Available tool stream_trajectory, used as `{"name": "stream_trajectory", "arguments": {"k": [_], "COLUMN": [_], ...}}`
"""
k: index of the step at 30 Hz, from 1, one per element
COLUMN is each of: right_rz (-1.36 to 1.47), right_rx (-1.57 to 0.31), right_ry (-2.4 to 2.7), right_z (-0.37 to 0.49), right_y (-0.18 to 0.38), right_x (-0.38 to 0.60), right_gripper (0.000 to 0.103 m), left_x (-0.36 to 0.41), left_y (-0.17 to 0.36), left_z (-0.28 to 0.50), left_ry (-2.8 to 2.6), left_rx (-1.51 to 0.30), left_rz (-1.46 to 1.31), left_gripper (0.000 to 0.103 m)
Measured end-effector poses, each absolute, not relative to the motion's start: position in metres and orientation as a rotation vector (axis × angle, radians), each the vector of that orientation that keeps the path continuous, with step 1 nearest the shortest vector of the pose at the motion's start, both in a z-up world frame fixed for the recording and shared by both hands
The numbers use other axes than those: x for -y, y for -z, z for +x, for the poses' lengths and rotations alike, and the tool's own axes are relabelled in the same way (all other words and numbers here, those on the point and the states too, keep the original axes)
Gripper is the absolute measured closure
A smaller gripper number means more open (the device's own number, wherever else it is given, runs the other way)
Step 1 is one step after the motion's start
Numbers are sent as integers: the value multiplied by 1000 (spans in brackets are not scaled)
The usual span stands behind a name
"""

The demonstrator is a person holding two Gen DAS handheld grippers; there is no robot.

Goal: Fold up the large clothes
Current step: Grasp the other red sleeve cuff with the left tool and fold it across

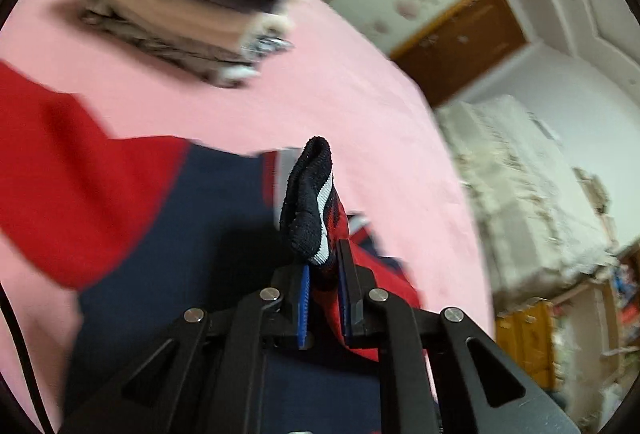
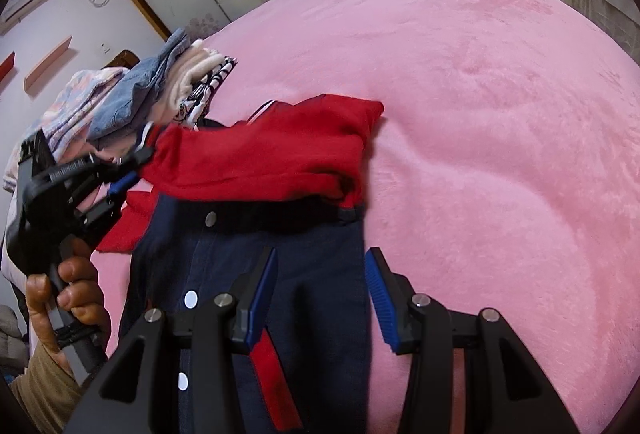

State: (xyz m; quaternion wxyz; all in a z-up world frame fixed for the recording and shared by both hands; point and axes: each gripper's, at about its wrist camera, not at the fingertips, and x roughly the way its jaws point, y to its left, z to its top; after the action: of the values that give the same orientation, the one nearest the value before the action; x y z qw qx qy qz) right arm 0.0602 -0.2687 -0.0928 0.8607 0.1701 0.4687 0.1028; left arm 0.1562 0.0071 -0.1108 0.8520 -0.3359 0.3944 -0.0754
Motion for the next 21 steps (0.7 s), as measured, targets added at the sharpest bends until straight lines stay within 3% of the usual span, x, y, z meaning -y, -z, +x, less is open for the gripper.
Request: {"name": "stream_trajectory", "arguments": {"k": [3, 4, 8, 10, 13, 21], "right_rz": [352, 352, 369, 375, 357, 348], "right_rx": [-995, -1002, -1011, -1007, -991, -1016], "right_ry": [-226, -232, -249, -253, -253, -233], "right_z": [64, 66, 76, 84, 99, 159], "right_y": [93, 94, 91, 86, 77, 78], "right_x": [265, 264, 267, 270, 273, 284], "right_gripper": [57, 57, 57, 57, 56, 56], "left_x": [-14, -15, -24, -21, -14, -16], "left_y": [136, 145, 160, 158, 153, 154], "left_z": [153, 153, 154, 163, 178, 201], "left_ry": [98, 87, 116, 173, 232, 284], "left_rx": [-924, -965, -1006, -1027, -1044, -1069], "left_rz": [-682, -683, -717, -696, -638, -644], "left_gripper": [91, 82, 74, 54, 41, 38]}}
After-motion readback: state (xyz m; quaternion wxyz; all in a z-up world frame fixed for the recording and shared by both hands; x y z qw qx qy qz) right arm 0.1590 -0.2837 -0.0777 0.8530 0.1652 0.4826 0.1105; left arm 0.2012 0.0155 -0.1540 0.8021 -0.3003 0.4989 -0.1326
